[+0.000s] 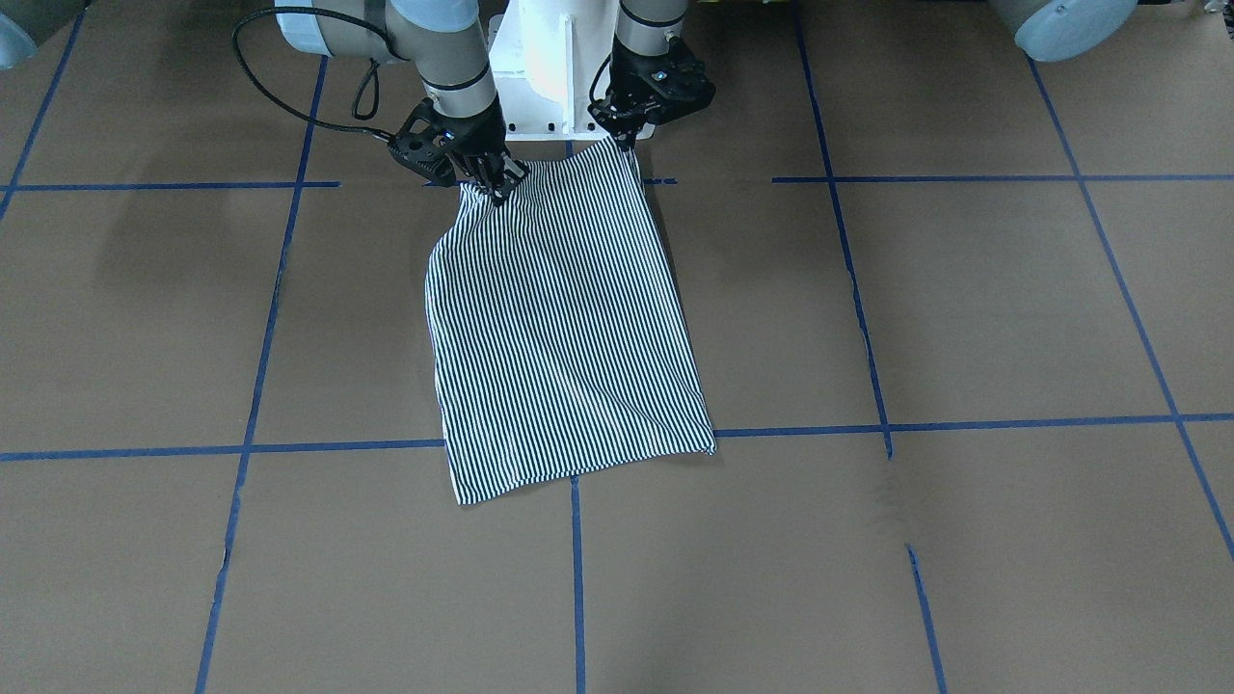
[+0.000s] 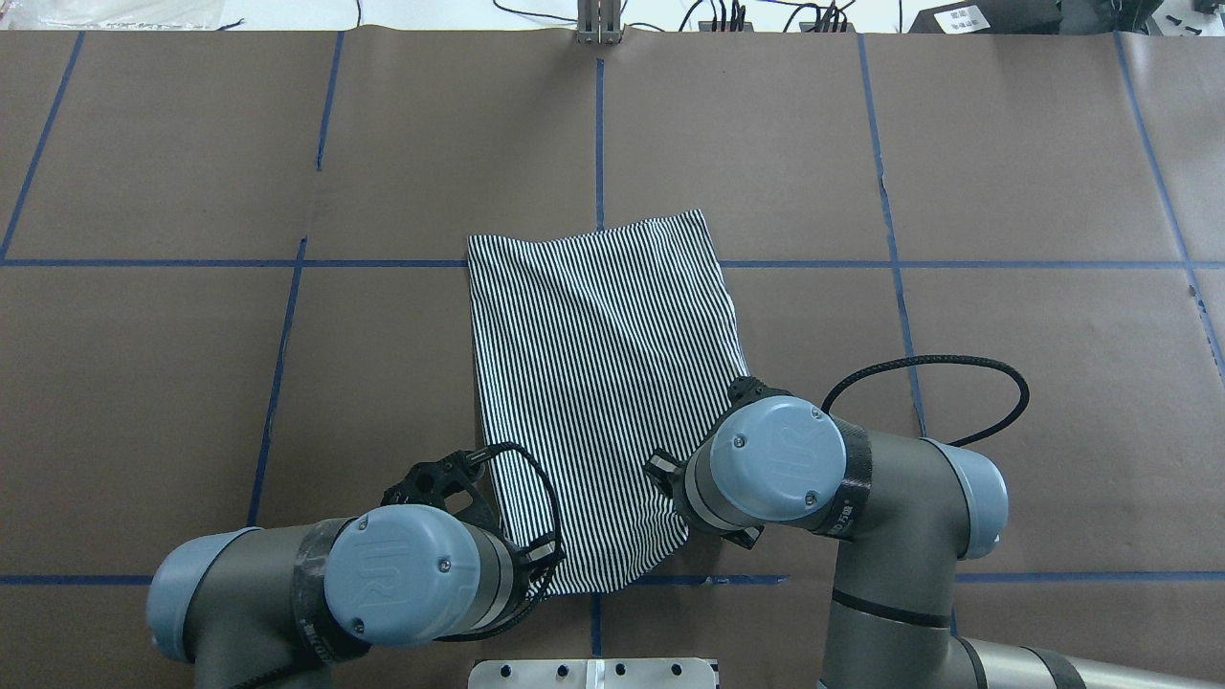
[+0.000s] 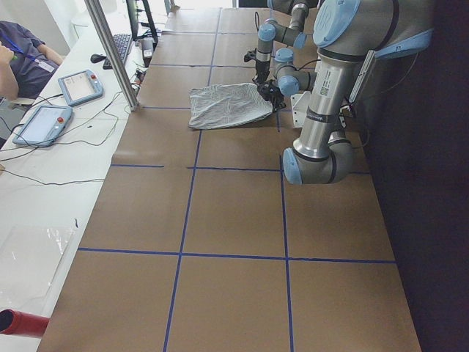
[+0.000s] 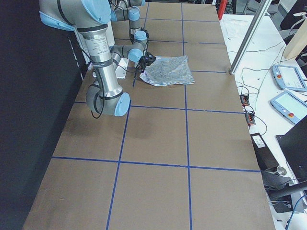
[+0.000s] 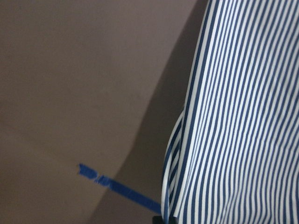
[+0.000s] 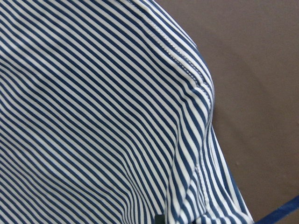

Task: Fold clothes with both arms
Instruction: 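Lift the near edge with both grippers and fold it toward the far edge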

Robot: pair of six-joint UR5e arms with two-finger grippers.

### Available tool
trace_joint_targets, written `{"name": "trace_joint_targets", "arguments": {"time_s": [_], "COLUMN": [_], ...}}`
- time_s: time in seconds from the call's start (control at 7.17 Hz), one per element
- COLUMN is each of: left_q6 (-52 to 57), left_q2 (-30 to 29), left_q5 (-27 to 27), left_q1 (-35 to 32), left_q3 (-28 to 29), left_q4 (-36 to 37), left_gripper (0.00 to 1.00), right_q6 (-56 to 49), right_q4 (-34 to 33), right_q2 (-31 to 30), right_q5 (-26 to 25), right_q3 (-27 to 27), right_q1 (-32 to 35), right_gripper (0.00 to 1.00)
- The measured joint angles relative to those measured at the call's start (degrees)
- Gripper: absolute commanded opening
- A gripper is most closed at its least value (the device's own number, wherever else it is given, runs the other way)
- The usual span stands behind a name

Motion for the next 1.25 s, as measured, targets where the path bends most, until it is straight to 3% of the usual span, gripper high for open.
{"name": "trace_joint_targets", "arguments": {"time_s": [0.28,0.7,0.98,1.25], "left_q6": [0.12,0.36,0.33,0.3], "left_q2": [-0.39,-1.34,-2.05,-2.25], "left_q5": [-0.48,-0.76,-0.84,-0.87], "left_q1": [-3.86,-14.8,-19.32,-22.39], "left_q3": [-3.17,-2.23,4.08,8.24], "left_q4": [0.5,-1.8,-9.02,-14.02], "left_gripper": [0.0,0.0,0.0,0.0], "right_q6": [-0.54,-7.99,-12.22,-14.16], "right_q4": [0.38,0.47,1.0,7.21], "right_q2": [0.63,5.06,12.6,18.64], "right_q5": [0.13,2.04,3.64,3.82], "right_q3": [0.04,-2.68,-13.22,-24.23], "right_q1": [1.33,11.03,16.13,19.03], "right_gripper": [0.0,0.0,0.0,0.0]}}
